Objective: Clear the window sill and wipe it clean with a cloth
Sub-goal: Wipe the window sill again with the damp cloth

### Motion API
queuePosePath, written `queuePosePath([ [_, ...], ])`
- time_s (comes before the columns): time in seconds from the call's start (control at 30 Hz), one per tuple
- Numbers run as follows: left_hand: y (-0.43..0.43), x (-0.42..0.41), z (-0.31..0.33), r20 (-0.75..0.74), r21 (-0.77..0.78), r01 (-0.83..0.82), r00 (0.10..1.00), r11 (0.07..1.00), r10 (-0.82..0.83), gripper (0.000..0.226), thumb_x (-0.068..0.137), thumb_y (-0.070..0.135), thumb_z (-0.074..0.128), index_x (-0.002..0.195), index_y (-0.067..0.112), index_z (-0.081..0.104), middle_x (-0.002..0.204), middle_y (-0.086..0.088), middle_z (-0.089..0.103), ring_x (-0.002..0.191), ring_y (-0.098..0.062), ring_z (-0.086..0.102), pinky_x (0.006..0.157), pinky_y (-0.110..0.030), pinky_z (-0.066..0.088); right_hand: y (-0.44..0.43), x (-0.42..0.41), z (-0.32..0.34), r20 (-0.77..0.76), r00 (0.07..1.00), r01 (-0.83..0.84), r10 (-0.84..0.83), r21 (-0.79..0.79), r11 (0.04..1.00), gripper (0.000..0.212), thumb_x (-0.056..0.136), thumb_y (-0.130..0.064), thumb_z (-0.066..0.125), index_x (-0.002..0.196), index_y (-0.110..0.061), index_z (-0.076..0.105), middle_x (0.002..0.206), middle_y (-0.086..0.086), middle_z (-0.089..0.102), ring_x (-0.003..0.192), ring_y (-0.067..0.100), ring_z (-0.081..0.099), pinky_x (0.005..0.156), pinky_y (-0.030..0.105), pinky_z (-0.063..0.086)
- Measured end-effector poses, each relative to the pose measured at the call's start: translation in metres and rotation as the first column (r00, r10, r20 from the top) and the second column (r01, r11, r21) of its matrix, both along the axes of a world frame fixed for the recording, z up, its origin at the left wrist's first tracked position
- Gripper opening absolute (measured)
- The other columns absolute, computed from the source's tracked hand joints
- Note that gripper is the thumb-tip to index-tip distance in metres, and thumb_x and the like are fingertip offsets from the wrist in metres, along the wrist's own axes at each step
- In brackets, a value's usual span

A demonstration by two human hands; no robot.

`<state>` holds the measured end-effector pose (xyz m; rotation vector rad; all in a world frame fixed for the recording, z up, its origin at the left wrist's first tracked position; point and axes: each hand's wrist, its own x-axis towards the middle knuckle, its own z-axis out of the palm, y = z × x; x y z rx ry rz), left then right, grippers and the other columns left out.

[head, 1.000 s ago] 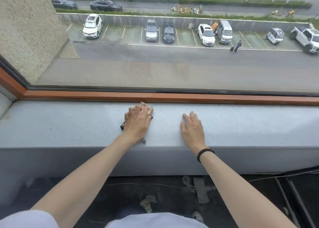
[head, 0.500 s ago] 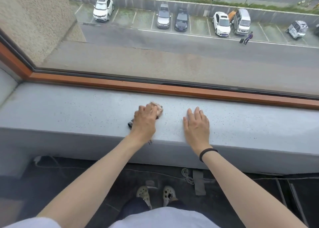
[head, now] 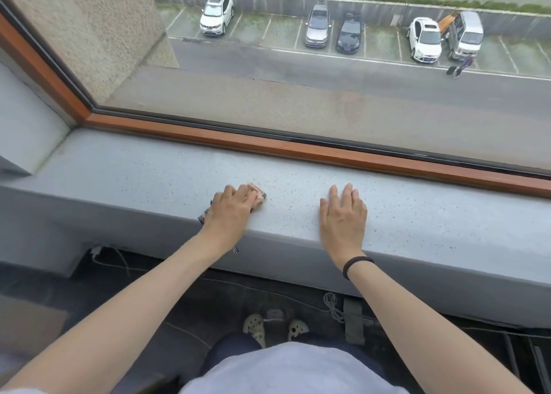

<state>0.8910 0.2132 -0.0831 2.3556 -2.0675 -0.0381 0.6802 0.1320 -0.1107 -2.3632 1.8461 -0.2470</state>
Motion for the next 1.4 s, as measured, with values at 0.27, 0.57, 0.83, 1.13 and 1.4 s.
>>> queuePosePath([
  [0.27,0.009,-0.020,0.003,-0.070,0.023,-0.023,0.997,0.999,0.024,0.058,0.078,-0.011,0.042,0.128,0.018,0.046,0.131,-0.004,0.042,0.109,-0.025,0.040,0.088,-0.033,0.032,0.000,-0.006,-0.002,-0.016,1.000,-0.017,0.017,0.000,1.000,0.052,0.101,-0.037,0.025,0.143,-0.008,0.035,0.149,0.023,0.030,0.138,0.036,0.027,0.112,0.047,0.024],
  [0.57,-0.029,-0.022,0.011,-0.057,0.034,-0.043,0.997,0.998,0.045,0.054,0.081,-0.009,0.038,0.128,0.017,0.046,0.132,-0.003,0.039,0.111,-0.025,0.038,0.092,-0.034,0.032,0.001,-0.003,0.000,-0.013,1.000,-0.003,0.003,-0.012,1.000,0.059,0.099,-0.041,0.014,0.140,-0.007,0.040,0.146,0.024,0.035,0.135,0.038,0.033,0.109,0.049,0.029],
  [0.83,-0.063,-0.017,0.017,-0.055,0.002,-0.085,0.995,0.996,0.085,0.050,0.083,-0.007,0.035,0.123,0.018,0.049,0.127,-0.005,0.043,0.110,-0.026,0.038,0.090,-0.035,0.031,0.000,-0.003,0.001,-0.010,1.000,0.006,-0.006,0.010,1.000,0.053,0.101,-0.038,0.022,0.142,-0.008,0.038,0.147,0.023,0.033,0.136,0.037,0.030,0.111,0.048,0.026],
  [1.13,-0.052,-0.004,0.009,-0.007,-0.033,-0.051,0.999,0.998,0.051,0.057,0.084,-0.008,0.035,0.134,0.019,0.042,0.131,-0.005,0.040,0.113,-0.026,0.038,0.092,-0.037,0.030,0.000,0.001,0.004,-0.046,0.999,0.019,-0.018,0.027,0.999,0.062,0.096,-0.042,0.010,0.140,-0.009,0.040,0.145,0.023,0.036,0.133,0.037,0.034,0.108,0.048,0.029],
  [1.4,-0.016,-0.003,0.002,0.057,-0.017,0.101,0.993,0.995,-0.100,0.063,0.085,-0.008,0.044,0.141,0.017,0.031,0.137,-0.005,0.037,0.117,-0.026,0.039,0.095,-0.037,0.033,0.000,0.000,0.004,-0.040,0.999,0.027,-0.026,0.021,0.999,0.064,0.095,-0.042,0.010,0.139,-0.009,0.041,0.144,0.022,0.037,0.133,0.037,0.035,0.108,0.048,0.030],
])
